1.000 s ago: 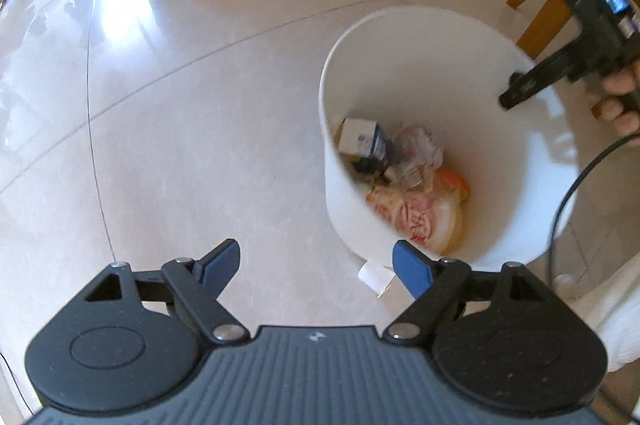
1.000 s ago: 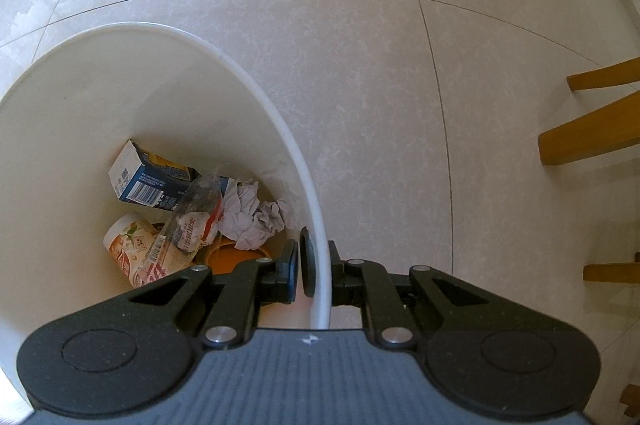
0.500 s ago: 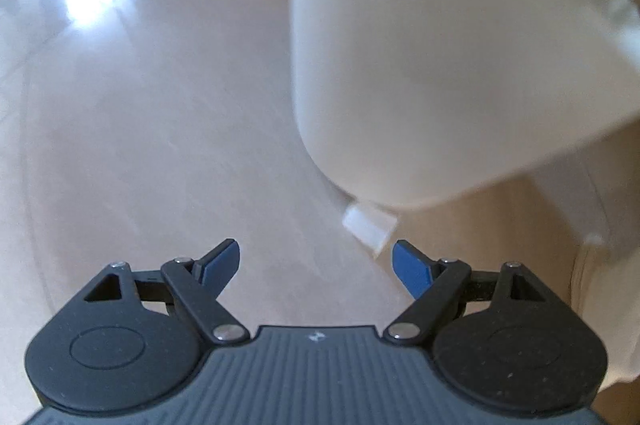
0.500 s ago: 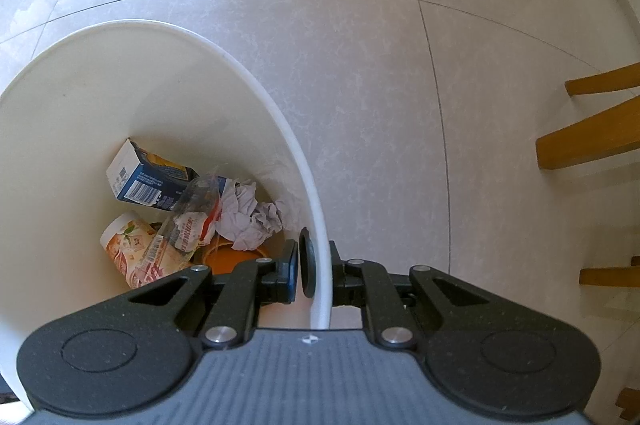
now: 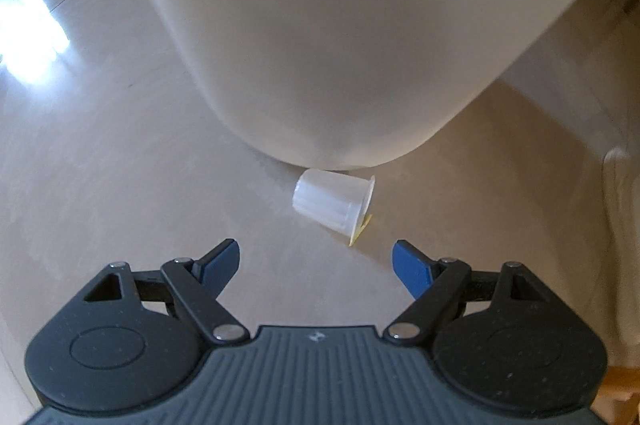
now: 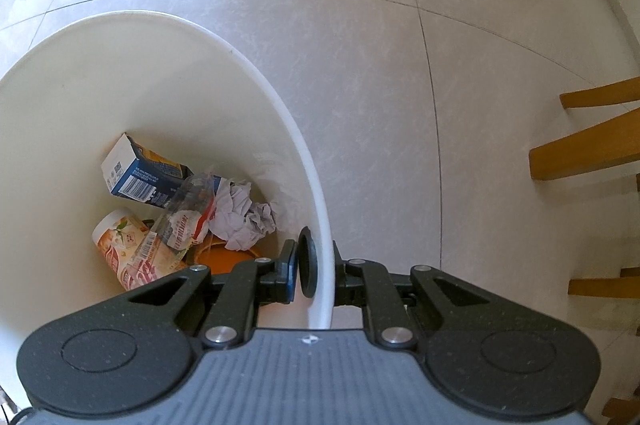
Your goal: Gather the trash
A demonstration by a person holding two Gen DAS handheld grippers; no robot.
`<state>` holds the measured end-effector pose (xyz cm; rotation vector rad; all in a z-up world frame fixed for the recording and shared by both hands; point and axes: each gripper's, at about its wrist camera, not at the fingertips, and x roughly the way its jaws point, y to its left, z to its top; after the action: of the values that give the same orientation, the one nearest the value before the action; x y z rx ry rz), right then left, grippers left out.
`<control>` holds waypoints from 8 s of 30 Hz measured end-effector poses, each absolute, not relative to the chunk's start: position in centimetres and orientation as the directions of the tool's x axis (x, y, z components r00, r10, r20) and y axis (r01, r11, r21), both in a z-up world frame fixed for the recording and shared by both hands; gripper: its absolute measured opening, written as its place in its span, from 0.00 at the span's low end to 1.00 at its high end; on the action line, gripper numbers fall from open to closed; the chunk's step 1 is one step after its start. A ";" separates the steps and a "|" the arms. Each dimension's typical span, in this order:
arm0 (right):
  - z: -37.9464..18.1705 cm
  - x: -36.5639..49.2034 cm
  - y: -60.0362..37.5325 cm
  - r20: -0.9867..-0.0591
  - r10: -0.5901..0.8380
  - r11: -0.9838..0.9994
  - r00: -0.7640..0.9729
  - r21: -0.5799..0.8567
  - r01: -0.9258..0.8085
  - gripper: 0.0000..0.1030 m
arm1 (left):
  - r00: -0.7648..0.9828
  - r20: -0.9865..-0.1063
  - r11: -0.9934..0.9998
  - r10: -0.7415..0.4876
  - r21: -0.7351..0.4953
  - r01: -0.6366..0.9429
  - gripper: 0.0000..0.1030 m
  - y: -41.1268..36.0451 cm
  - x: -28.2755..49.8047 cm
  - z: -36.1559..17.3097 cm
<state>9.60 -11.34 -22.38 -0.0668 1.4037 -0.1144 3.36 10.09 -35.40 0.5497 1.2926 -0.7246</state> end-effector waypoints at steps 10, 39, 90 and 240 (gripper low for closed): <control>-22.5 9.7 -11.3 -0.979 -0.122 0.992 0.161 -0.116 0.041 0.16 | 0.170 -0.962 0.548 -0.214 0.026 0.836 0.70 7.8 3.6 -38.0; -22.5 9.5 -11.2 -0.978 -0.124 0.992 0.165 -0.119 0.041 0.16 | 0.168 -0.981 0.649 -0.100 0.064 0.758 0.42 11.8 7.7 -28.9; -21.7 9.8 -13.1 -0.989 -0.011 0.997 0.144 0.000 0.079 0.15 | 0.230 -0.966 0.722 -0.118 0.075 0.687 0.89 -2.8 13.3 -7.8; -3.0 -5.2 -9.1 -0.954 0.018 0.990 0.301 0.059 0.129 1.00 | 0.175 -0.970 0.969 0.171 0.198 0.151 0.94 2.9 5.1 -2.8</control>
<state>-5.24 -9.09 -2.96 0.1327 1.2644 -0.0739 5.13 2.92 -2.77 0.2731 1.4006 0.0149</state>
